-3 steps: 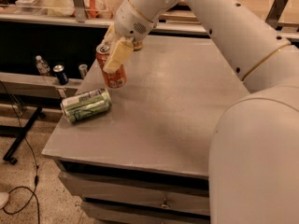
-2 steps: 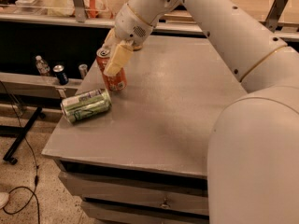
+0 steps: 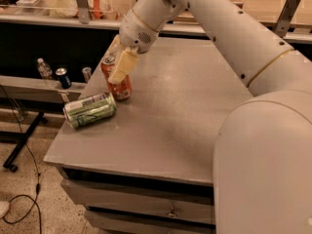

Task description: Move coke can near green can

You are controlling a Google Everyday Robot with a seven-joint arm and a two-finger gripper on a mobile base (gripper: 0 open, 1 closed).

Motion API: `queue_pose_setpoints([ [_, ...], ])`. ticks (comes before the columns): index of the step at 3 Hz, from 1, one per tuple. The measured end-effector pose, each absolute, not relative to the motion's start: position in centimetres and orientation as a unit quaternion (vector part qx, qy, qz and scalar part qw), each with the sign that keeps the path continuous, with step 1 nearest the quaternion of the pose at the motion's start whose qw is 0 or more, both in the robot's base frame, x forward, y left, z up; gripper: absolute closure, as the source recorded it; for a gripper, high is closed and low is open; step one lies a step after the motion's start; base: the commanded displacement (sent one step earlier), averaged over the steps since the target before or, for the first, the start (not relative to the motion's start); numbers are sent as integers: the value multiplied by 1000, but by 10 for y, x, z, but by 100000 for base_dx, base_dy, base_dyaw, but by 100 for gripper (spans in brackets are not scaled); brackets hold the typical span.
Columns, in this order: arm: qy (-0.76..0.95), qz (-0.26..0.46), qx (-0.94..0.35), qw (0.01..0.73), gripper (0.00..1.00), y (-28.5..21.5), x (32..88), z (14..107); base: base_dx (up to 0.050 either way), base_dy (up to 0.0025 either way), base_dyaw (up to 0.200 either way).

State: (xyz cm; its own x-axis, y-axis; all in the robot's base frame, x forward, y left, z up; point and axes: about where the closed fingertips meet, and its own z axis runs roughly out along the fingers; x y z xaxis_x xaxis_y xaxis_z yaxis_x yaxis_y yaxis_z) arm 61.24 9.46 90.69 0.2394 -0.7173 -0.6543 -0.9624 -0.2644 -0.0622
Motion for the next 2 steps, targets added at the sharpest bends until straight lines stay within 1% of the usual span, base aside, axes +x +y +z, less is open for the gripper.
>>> queue_pose_setpoints([
  [2, 563, 262, -748, 234, 36, 95, 617, 903, 0, 0, 0],
])
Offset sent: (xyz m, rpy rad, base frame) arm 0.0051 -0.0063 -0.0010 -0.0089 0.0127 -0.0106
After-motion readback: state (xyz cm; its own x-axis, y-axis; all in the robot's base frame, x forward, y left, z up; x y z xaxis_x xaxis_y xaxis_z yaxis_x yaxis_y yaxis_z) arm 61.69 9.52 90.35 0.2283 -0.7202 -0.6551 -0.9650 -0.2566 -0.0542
